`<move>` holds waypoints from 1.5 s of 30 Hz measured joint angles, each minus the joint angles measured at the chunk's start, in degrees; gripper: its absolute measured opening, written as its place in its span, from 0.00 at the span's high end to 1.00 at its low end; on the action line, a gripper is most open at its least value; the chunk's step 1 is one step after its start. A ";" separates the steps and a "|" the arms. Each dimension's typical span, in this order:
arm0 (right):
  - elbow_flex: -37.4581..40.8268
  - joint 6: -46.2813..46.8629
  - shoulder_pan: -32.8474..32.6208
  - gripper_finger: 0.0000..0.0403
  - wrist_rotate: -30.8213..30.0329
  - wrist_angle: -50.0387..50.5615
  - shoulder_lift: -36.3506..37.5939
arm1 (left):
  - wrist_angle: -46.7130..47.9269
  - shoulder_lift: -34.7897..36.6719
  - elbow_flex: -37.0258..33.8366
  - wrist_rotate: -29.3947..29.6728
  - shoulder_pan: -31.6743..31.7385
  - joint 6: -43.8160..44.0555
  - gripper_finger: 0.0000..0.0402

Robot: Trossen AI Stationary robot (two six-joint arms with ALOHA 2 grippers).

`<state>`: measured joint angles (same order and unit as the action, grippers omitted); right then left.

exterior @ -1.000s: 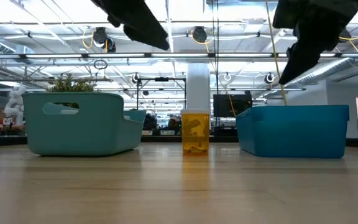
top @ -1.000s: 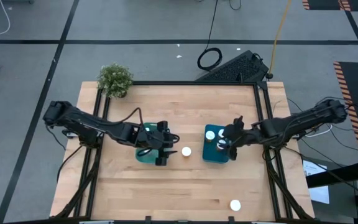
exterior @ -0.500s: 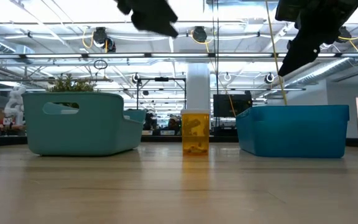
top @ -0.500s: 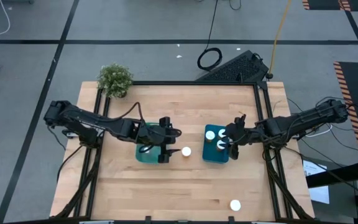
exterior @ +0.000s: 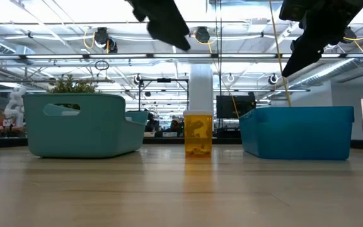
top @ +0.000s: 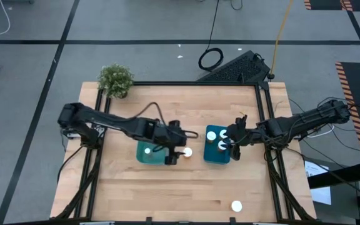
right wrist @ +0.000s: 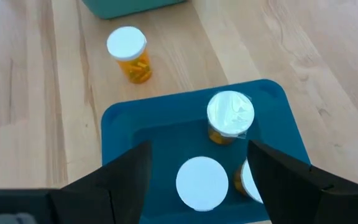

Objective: Pick and place medicine bottles into bin by pill shape (circle, oval)
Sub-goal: Put the large orange pill bottle into the blue bin

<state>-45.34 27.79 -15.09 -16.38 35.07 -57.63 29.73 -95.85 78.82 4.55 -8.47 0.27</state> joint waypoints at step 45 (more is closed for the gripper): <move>0.00 1.51 -0.02 0.37 0.22 2.03 0.00 | 0.42 -18.32 4.23 2.98 -0.60 2.07 0.46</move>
<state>-45.34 29.30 -15.11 -16.16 37.10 -57.63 30.15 -114.17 83.05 7.53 -9.07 2.33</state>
